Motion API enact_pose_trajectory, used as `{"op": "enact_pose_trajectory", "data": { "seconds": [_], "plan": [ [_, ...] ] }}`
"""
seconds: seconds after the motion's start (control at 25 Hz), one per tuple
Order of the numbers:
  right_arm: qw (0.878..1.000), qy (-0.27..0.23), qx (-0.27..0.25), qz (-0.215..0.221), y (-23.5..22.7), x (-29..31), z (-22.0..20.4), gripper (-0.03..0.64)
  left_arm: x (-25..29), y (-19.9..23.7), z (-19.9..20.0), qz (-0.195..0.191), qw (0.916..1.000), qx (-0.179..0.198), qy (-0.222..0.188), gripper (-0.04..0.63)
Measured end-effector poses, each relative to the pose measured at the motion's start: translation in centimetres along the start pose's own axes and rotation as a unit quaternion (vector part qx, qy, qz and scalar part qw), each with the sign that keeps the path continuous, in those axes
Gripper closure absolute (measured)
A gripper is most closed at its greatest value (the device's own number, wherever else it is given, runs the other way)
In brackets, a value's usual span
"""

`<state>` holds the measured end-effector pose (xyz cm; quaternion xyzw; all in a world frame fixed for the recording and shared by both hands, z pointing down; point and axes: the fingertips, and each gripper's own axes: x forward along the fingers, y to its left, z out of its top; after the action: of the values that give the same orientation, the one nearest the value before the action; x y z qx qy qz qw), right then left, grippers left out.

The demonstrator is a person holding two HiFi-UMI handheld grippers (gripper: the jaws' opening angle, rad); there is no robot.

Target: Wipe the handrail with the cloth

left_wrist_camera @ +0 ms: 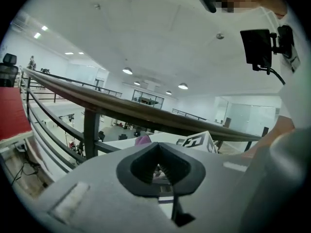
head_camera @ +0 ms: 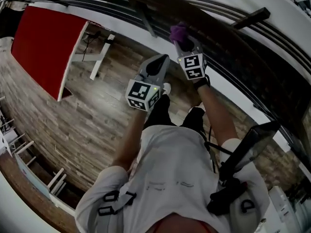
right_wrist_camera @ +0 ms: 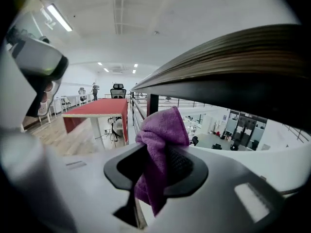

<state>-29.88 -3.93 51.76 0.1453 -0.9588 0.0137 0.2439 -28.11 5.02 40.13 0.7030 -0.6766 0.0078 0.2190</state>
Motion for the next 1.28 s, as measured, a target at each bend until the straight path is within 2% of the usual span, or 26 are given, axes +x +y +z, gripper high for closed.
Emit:
{"op": "enact_pose_trajectory", "data": {
  "seconds": [0.12, 0.36, 0.64, 0.96, 1.28],
  "plan": [
    [1.0, -0.004, -0.016, 0.012, 1.0, 4.7, 2.2, 0.508, -0.8, 3.5, -0.1, 0.022, 0.9998, -0.002, -0.003, 0.594],
    [0.999, -0.006, -0.05, 0.021, 2.1, 12.5, 5.8, 0.508, -2.0, 7.9, -0.7, 0.052, 0.9983, -0.027, -0.006, 0.594],
    [0.994, 0.032, -0.1, 0.034, 3.4, 17.4, 5.8, 0.508, -2.8, 9.5, -2.4, 0.067, 0.9964, -0.052, 0.002, 0.594],
    [0.996, 0.044, -0.078, 0.028, 1.1, 14.3, 3.8, 0.508, -1.3, 7.8, -3.7, 0.048, 0.9974, -0.047, 0.025, 0.594],
    [0.998, 0.057, -0.039, -0.001, -2.0, 8.2, -0.1, 0.508, 2.0, 2.4, -5.1, -0.01, 0.998, -0.034, 0.051, 0.594]
  ]
}}
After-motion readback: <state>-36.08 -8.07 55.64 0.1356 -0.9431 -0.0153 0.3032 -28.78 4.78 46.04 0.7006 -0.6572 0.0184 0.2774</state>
